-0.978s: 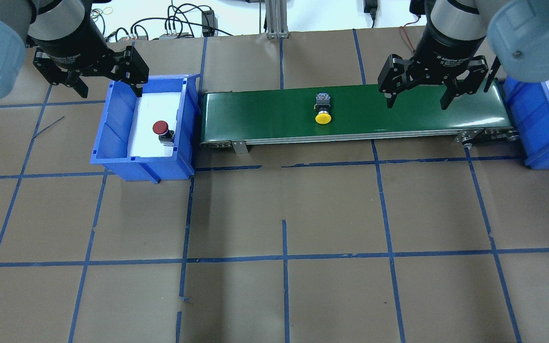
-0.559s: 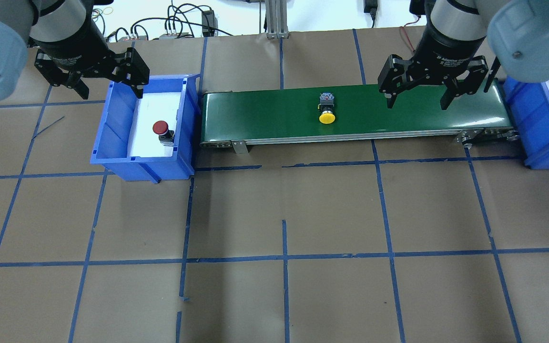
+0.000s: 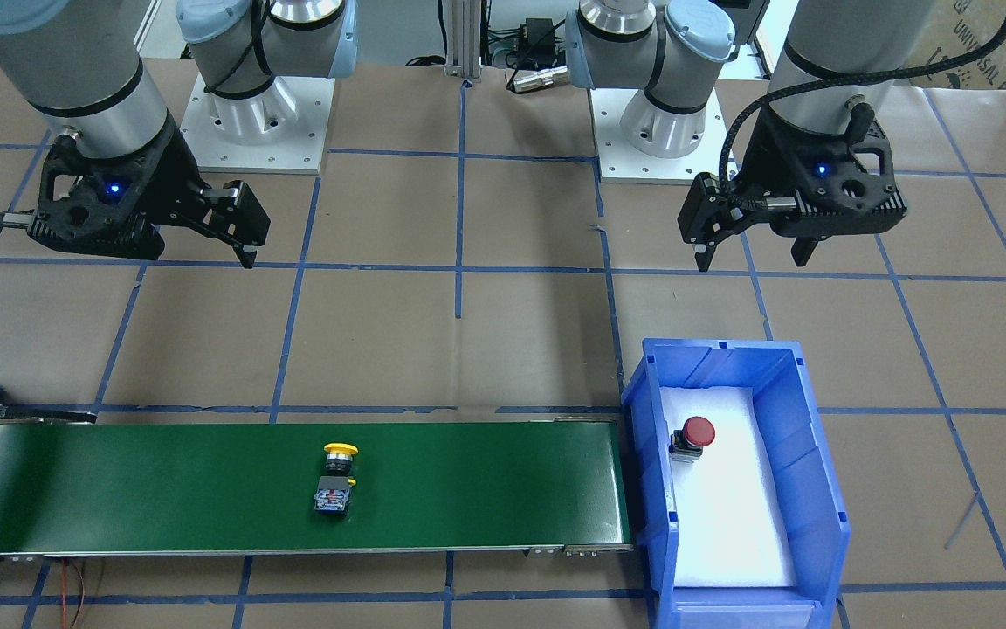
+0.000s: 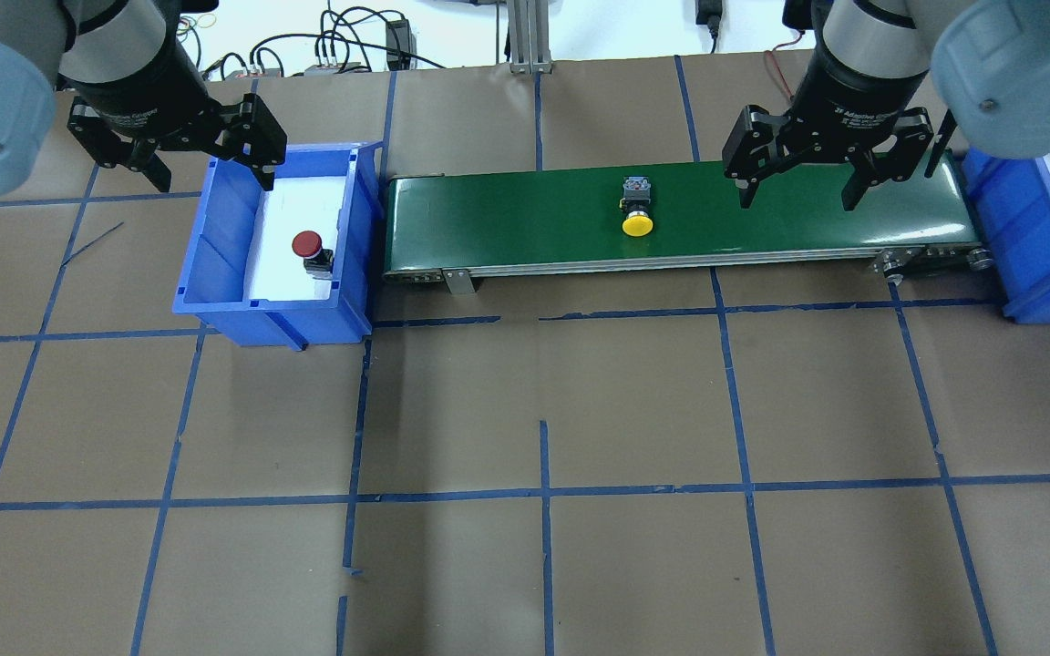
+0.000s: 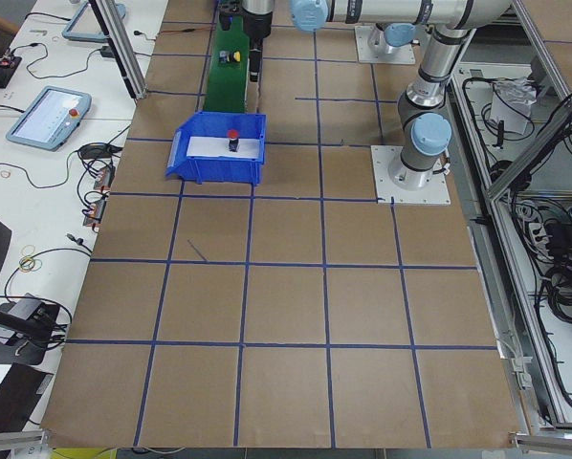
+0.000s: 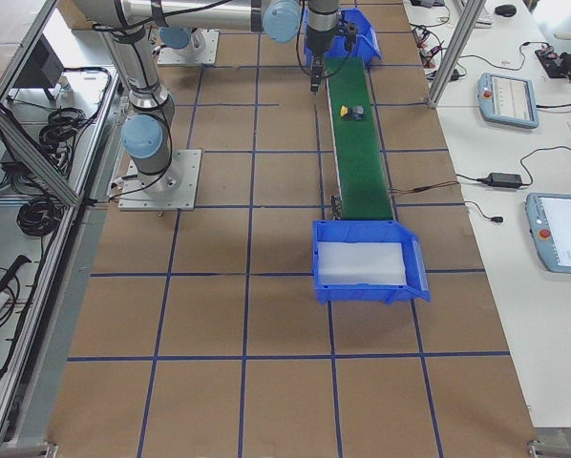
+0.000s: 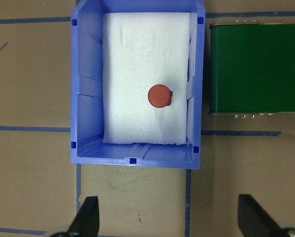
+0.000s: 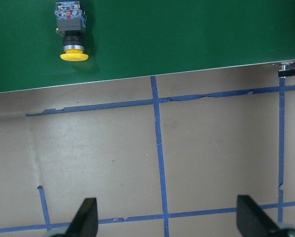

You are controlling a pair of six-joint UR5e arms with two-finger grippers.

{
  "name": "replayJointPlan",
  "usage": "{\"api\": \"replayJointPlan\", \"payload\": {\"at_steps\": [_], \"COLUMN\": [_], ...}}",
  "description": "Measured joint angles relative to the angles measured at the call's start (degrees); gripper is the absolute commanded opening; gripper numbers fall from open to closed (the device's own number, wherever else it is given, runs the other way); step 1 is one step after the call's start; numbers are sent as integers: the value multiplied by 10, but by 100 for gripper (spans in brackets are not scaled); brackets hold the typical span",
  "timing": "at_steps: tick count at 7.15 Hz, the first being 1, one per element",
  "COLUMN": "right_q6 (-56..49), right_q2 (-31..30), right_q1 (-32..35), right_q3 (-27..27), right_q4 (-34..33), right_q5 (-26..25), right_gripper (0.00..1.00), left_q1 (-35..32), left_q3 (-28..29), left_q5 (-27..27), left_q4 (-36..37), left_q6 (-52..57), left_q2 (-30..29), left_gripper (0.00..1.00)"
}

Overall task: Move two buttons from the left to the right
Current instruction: 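Raise the right gripper away from the conveyor toward the far bin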

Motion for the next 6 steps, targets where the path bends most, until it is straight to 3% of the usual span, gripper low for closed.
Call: {"api": "replayJointPlan", "payload": {"at_steps": [3,6], "right_q6": [-1,-38], "right_q2": [0,8], "right_q1": [-6,-73], "right_q3": [-6,-57], "right_q4": [3,40], "right_q5": [2,8], "right_gripper": [100,100], "left_q1": [-1,-1], "left_q3": [-4,-4], "left_q5": [0,0], "left_q4": [1,1], "left_q6": [0,1], "left_q2": [0,0], "left_gripper": [100,100]}}
